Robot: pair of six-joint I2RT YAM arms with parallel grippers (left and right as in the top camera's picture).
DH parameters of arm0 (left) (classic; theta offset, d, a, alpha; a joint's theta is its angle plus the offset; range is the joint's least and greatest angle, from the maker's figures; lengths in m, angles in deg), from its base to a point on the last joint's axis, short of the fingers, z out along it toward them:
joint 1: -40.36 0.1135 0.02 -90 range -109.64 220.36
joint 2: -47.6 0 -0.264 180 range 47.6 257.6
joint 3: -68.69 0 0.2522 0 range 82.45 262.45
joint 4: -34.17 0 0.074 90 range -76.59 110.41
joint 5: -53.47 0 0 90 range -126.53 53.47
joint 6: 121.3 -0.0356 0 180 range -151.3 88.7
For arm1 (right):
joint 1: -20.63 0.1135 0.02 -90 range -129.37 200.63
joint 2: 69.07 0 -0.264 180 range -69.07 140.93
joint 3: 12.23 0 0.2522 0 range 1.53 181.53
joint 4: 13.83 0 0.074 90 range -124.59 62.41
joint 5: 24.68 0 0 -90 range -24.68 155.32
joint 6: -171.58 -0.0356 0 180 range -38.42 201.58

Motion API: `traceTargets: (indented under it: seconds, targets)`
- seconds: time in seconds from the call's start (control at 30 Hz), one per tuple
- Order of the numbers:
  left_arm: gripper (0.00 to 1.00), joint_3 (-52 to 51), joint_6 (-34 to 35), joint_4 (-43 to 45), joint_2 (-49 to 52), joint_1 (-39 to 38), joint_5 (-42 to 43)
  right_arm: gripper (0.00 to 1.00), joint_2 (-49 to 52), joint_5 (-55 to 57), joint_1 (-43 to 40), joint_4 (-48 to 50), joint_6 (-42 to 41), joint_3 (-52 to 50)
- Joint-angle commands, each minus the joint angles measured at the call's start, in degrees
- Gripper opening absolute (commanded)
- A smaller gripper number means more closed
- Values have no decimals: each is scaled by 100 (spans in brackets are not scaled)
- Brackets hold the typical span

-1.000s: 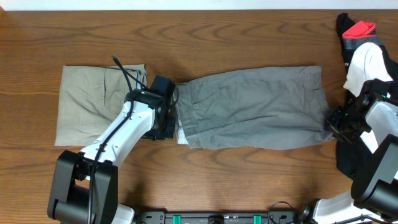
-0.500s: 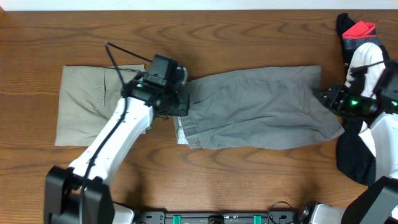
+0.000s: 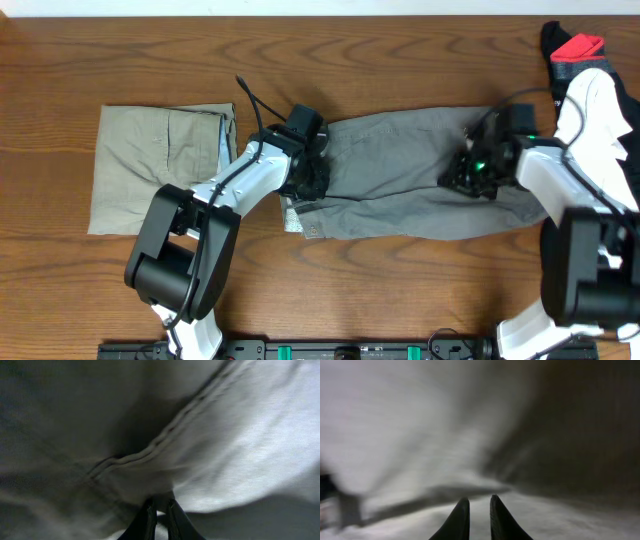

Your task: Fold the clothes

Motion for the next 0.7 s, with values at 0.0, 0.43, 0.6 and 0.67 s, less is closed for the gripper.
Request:
traceTargets:
  seconds: [0.0, 0.43, 0.6, 0.67]
  targets:
    - [12, -11, -20, -116, -4, 50, -730, 13, 365, 1001, 42, -286, -345, 24]
    - [12, 291, -151, -979, -247, 833, -1163, 23, -118, 457, -654, -691, 487, 175]
    - [13, 509, -151, -1333, -894, 839, -511, 33, -927, -240, -973, -461, 474, 354]
    - [14, 509, -151, -1318, -1139, 717, 127, 32, -1178, -166, -1034, -280, 284, 354]
